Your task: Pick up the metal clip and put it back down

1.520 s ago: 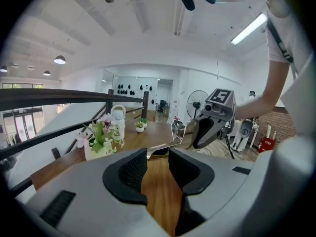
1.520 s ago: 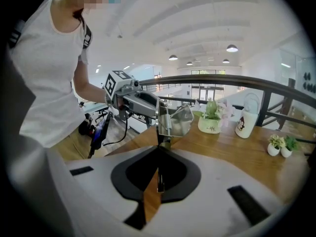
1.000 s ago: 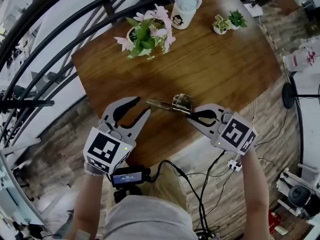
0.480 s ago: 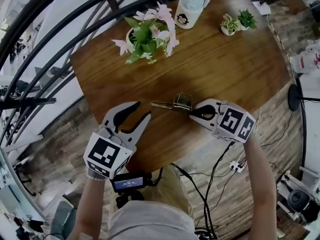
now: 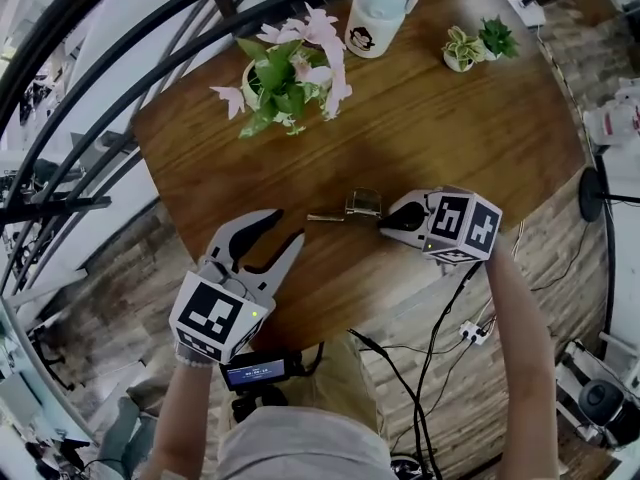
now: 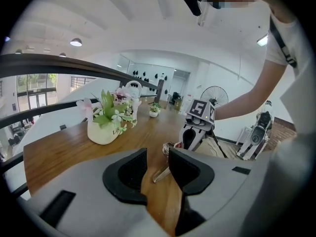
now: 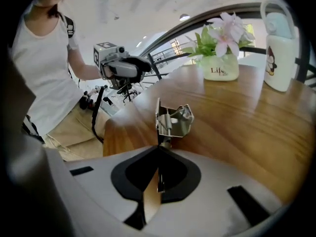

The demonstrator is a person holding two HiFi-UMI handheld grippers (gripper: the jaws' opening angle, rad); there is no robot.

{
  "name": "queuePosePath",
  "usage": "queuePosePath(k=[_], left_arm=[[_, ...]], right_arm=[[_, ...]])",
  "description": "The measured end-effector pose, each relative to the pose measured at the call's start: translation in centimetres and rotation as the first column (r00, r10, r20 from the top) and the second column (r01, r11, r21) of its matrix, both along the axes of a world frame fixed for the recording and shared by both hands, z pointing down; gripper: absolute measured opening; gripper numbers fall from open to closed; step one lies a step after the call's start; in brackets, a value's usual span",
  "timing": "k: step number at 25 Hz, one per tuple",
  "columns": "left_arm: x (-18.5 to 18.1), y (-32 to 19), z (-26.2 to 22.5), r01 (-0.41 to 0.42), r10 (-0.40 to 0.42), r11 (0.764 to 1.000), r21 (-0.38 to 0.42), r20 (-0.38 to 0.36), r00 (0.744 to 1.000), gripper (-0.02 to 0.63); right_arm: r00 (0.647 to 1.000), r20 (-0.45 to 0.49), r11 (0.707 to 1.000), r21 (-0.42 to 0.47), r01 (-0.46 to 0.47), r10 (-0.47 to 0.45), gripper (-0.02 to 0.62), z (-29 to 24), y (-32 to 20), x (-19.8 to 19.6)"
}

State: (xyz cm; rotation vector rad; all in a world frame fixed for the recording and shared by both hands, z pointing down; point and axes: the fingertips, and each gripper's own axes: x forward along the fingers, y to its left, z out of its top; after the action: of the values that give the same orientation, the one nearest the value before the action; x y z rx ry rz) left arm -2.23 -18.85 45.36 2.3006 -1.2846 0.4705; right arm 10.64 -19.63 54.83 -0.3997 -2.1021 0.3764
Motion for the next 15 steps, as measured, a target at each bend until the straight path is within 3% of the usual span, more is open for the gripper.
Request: queuePosePath(k=[6, 15], left_arm=[[0.3, -0.5, 0.7, -0.007, 0.007, 1.0, -0.011, 0.005, 1.0, 0.143], [0.5, -0.8, 1.1, -0.007, 0.008, 1.0, -0.023, 0.003, 1.0, 0.143]], right_arm=[[0.999, -0.029, 0.999, -0.004, 0.032, -0.033, 0.014, 0.6, -1.2, -0.3], [0.989, -0.085, 0.982, 0.138, 0.131, -0.12, 0.044, 0.9, -3.3, -0.6]])
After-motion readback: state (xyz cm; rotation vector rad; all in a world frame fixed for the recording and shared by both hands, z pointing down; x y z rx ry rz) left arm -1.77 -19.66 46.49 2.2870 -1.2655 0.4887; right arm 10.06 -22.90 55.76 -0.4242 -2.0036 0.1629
